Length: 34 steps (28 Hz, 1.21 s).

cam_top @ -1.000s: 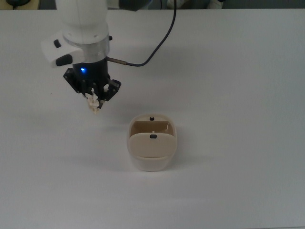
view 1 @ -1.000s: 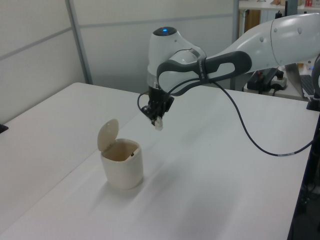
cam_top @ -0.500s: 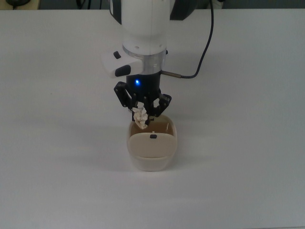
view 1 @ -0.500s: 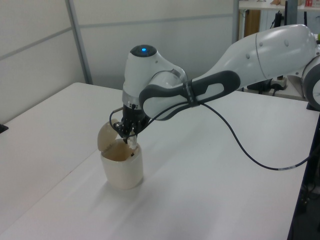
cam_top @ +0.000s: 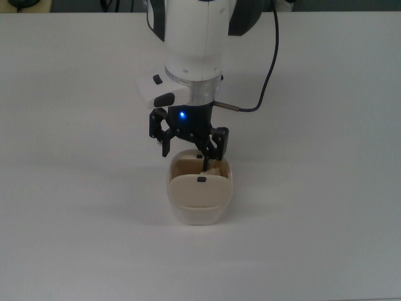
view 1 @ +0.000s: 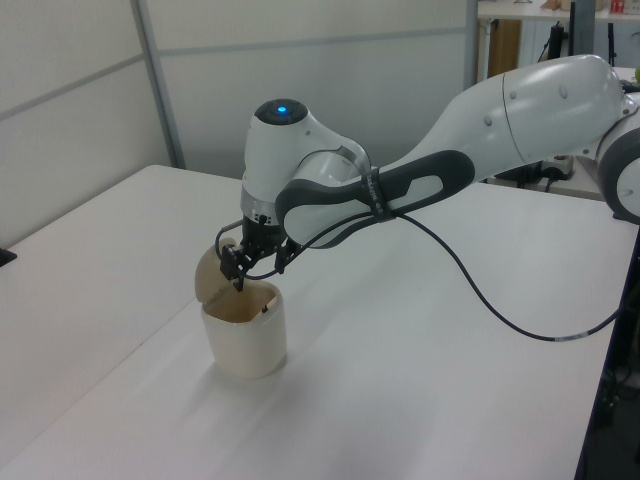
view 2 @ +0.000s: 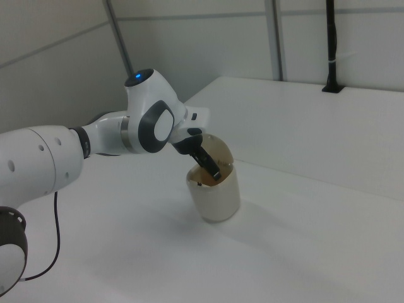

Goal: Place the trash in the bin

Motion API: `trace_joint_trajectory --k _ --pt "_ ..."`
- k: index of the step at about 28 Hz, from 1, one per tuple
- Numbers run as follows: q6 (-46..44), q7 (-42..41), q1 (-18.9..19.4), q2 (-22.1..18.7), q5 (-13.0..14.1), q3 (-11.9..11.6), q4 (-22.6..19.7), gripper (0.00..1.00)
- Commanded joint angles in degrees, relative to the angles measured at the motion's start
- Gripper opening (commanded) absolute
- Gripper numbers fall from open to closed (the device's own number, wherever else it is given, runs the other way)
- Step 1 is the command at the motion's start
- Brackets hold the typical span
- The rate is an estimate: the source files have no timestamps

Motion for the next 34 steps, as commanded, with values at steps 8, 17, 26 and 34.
trace_joint_trajectory --k 8,17,26,34 --pt "-22.2 -12.98 0.04 -5.81 0.23 -0.34 0.46 1.0" --pt "-34.96 -24.67 -5.05 -12.05 5.5 -1.13 -0.07 1.0" --pt "-39.8 -34.69 -11.56 -16.45 6.56 -1.13 -0.95 1.0" --pt "-40.41 -39.26 -15.69 -18.12 9.11 -1.13 -0.95 1.0"
